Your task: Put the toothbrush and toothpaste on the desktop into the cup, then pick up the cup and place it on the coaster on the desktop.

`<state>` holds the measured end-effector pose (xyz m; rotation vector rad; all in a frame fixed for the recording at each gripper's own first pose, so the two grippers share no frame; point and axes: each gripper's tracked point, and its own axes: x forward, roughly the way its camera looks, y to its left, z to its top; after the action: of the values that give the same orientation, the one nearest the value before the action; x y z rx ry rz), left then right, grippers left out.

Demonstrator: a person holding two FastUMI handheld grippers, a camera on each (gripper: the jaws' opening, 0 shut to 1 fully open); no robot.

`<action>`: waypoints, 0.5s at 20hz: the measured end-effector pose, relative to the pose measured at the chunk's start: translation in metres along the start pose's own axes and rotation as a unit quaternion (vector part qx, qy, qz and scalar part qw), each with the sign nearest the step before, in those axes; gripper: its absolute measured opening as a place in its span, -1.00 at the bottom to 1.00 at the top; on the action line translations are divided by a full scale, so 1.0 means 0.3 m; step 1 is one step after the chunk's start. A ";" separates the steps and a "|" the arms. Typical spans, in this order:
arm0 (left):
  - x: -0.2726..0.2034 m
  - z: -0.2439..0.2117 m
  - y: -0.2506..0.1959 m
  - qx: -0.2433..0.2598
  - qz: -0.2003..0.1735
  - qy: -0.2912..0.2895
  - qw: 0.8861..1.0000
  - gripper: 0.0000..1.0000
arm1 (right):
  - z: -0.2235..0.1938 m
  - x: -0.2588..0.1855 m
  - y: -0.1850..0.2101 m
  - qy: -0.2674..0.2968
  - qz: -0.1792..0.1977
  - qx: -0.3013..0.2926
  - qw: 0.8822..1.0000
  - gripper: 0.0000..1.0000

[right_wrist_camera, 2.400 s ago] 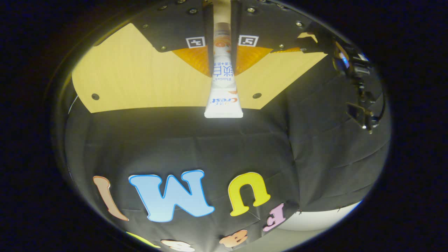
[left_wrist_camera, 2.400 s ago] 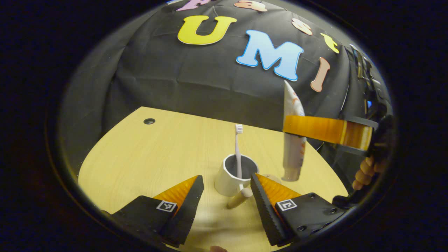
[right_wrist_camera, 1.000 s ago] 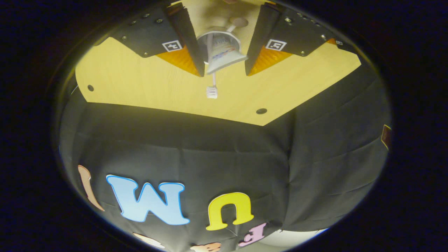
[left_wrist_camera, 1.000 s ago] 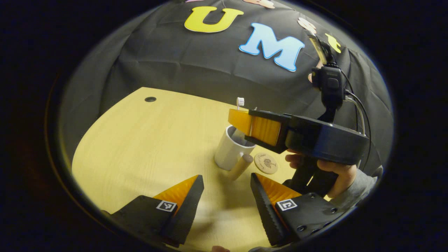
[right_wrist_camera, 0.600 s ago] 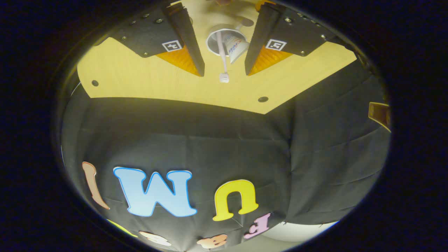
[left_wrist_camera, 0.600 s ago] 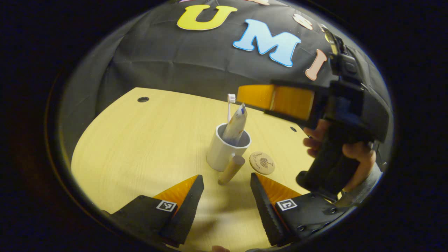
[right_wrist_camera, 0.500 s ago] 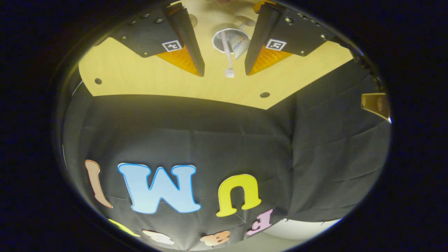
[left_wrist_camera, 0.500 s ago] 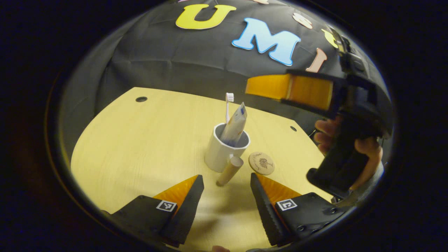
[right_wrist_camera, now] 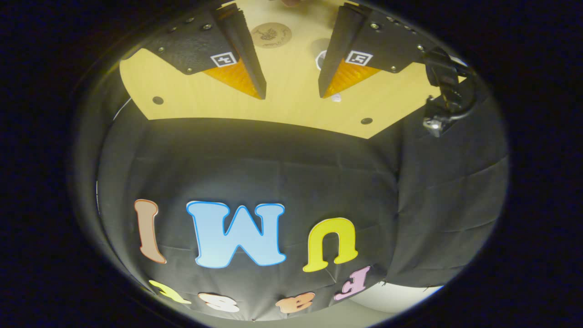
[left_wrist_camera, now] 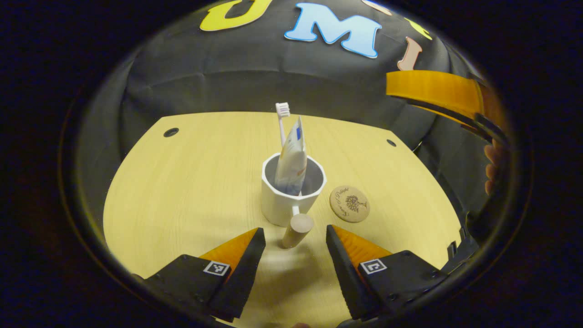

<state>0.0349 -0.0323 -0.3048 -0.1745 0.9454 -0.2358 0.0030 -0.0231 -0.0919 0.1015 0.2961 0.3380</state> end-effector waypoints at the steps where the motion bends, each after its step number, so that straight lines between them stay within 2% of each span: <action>1: 0.015 -0.003 0.001 0.003 0.001 0.014 1.000 0.87 | -0.007 -0.010 -0.015 0.001 -0.004 0.000 1.000 0.43; 2: 0.030 -0.001 0.008 0.007 0.005 0.028 1.000 0.77 | -0.014 -0.026 -0.029 0.004 -0.007 0.000 1.000 0.43; 5: 0.087 -0.014 0.023 0.009 0.015 0.067 0.998 0.77 | -0.048 -0.067 -0.084 0.011 -0.020 0.001 1.000 0.43; 10: 0.155 -0.002 0.015 -0.030 0.011 0.118 0.992 0.75 | -0.193 -0.123 -0.196 0.059 -0.045 0.030 0.997 0.43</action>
<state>0.0612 -0.0407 -0.3426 -0.1949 1.1906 -0.2105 -0.0295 -0.0879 -0.1457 0.1267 0.4272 0.2460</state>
